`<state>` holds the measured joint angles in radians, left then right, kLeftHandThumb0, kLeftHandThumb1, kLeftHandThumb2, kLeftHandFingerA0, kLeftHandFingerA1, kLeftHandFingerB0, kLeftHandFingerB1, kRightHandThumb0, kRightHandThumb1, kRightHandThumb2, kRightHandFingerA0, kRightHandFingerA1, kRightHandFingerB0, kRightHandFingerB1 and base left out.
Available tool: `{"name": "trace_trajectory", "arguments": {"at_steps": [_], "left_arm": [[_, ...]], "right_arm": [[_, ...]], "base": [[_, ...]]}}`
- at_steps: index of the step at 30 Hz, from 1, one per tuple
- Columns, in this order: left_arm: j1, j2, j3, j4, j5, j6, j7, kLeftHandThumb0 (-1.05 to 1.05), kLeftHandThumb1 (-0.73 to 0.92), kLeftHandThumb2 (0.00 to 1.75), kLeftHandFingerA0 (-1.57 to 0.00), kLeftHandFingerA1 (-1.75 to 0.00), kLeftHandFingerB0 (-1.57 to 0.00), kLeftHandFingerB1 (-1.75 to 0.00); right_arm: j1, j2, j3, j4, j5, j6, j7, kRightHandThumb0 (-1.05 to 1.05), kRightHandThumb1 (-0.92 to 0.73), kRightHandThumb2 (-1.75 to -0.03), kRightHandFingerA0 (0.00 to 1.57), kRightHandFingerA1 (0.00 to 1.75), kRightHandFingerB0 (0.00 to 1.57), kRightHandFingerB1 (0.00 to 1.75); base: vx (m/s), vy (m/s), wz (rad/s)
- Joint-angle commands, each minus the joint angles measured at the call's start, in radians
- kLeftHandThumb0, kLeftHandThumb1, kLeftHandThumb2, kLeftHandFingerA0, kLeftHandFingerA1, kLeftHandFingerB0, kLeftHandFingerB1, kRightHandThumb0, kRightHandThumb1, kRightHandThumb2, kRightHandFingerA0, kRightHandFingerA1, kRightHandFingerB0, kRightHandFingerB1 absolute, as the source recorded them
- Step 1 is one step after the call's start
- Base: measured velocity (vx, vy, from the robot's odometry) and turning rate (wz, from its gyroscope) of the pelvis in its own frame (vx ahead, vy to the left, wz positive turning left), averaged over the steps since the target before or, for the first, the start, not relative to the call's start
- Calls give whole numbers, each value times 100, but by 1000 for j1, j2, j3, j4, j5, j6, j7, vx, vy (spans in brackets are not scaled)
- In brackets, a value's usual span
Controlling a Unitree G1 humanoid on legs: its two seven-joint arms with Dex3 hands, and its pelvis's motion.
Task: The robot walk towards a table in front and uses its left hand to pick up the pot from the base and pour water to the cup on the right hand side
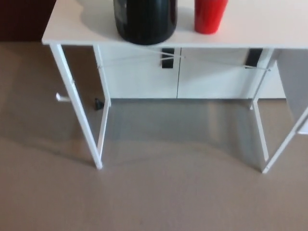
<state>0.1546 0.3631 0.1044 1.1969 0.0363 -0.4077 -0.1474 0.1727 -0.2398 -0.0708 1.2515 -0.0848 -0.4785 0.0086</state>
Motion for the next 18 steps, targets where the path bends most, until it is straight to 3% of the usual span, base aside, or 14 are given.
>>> {"name": "trace_trajectory", "arguments": {"at_steps": [1,5,11,14,18], "left_arm": [[-27,27,-19,12,32,7,29,-10,30,49,-75,-48,-60,-44],[-30,30,-20,9,24,8,22,-9,31,49,-76,-49,-60,-44],[-31,30,-17,25,22,11,23,-8,32,49,-76,-49,-59,-44],[-39,28,-23,29,31,11,30,-10,32,49,-78,-49,-60,-45],[-43,28,-18,23,27,10,28,-8,33,49,-78,-49,-60,-45]], "right_arm": [[-13,-6,0,10,-4,22,-10,-55,-68,-60,29,50,15,31],[-10,-4,-10,8,6,19,-4,-58,-68,-62,30,53,15,31],[4,-3,-9,12,-1,2,-10,-58,-69,-62,31,53,15,31],[-8,-1,-12,24,-1,13,-17,-58,-68,-61,30,58,16,33],[-14,-3,-9,20,-6,12,-17,-56,-68,-60,28,52,15,33]], "base": [[412,195,-24],[477,209,-35],[316,151,7],[284,11,13],[410,-116,18]]}}
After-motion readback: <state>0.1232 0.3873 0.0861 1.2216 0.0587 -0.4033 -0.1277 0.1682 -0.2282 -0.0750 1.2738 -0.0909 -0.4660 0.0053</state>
